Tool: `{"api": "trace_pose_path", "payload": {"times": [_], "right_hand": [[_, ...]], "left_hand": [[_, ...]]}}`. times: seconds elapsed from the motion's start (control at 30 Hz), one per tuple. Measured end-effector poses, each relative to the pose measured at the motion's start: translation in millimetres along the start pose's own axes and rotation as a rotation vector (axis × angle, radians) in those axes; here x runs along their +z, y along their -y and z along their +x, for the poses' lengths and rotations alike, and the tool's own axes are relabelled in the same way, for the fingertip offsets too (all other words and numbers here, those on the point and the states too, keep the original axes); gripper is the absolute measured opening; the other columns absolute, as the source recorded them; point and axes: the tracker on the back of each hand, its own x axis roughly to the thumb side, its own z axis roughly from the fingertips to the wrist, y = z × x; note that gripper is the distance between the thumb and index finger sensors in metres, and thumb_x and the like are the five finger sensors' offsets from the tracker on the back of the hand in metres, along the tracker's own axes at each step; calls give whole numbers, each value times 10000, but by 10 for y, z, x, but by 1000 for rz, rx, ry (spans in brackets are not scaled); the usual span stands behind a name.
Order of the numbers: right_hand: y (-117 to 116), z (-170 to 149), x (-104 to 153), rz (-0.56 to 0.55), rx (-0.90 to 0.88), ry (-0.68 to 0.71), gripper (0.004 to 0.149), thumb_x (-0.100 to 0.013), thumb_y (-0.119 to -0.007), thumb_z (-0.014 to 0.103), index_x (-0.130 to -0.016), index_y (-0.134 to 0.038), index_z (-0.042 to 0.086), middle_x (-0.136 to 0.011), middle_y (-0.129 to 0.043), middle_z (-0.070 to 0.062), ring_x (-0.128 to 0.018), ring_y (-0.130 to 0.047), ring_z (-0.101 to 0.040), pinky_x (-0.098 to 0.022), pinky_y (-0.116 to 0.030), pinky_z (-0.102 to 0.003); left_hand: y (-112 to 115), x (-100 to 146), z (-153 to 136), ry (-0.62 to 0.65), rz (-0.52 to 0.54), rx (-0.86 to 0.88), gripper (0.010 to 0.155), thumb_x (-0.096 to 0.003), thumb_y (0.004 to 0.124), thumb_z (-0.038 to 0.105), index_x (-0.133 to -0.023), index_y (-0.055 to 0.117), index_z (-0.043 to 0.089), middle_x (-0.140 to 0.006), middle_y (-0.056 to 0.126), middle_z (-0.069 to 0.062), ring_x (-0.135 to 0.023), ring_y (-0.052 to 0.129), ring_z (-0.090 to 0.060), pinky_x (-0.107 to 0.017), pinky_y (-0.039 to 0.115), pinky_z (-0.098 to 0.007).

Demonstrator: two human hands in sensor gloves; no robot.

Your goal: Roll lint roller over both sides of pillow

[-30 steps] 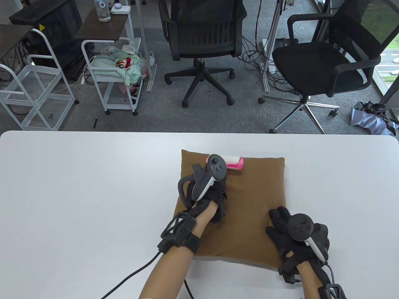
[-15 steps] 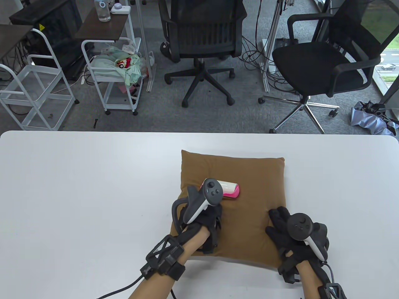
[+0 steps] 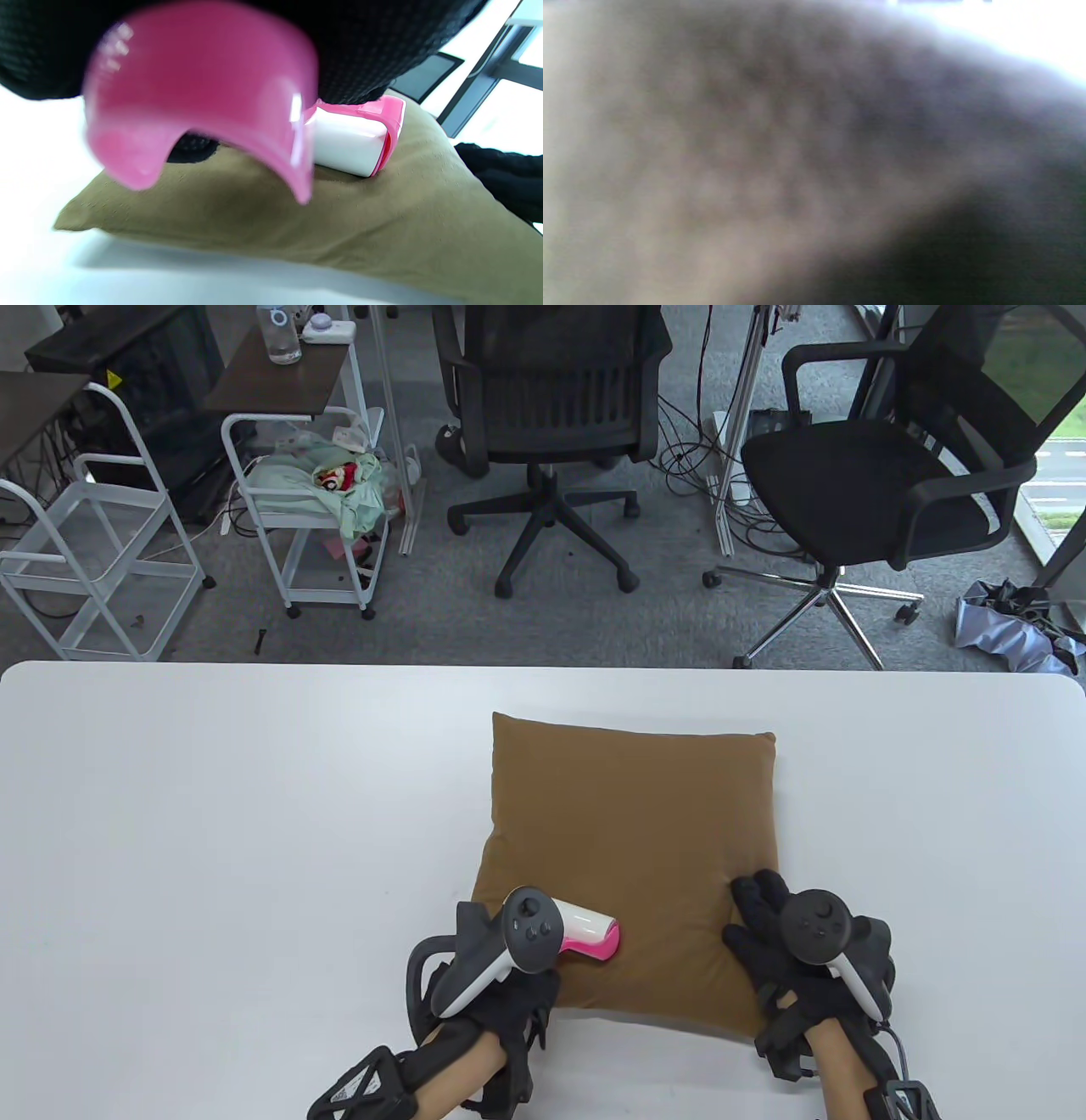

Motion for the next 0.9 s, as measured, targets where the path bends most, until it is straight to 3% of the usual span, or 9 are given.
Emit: {"api": "trace_pose_path", "payload": {"times": [0.13, 0.37, 0.9], "right_hand": [[-3, -6, 3, 0, -3, 0, 595, -393, -737, 567, -953, -565, 460, -1187, -514, 101, -1067, -621, -295, -730, -642, -542], [1, -14, 1, 4, -11, -1, 592, -391, -741, 564, -949, -571, 461, -1187, -513, 102, -1069, -622, -292, -731, -642, -543], [16, -28, -18, 18, -28, 0, 592, -390, -764, 549, -946, -582, 459, -1186, -526, 105, -1068, -631, -290, -735, -637, -546]], "left_hand": [[25, 83, -16, 5, -30, -22, 648, -373, 812, 396, -958, 656, 164, -687, 1028, -157, -288, 1078, -294, -339, 880, -547], [-39, -51, 50, -9, 54, 11, 651, -375, 806, 411, -966, 655, 180, -697, 1020, -137, -297, 1076, -275, -347, 883, -536], [-394, -1340, 408, -123, 187, 134, 655, -381, 806, 398, -984, 606, 241, -771, 969, -128, -383, 1054, -308, -407, 849, -550]]}}
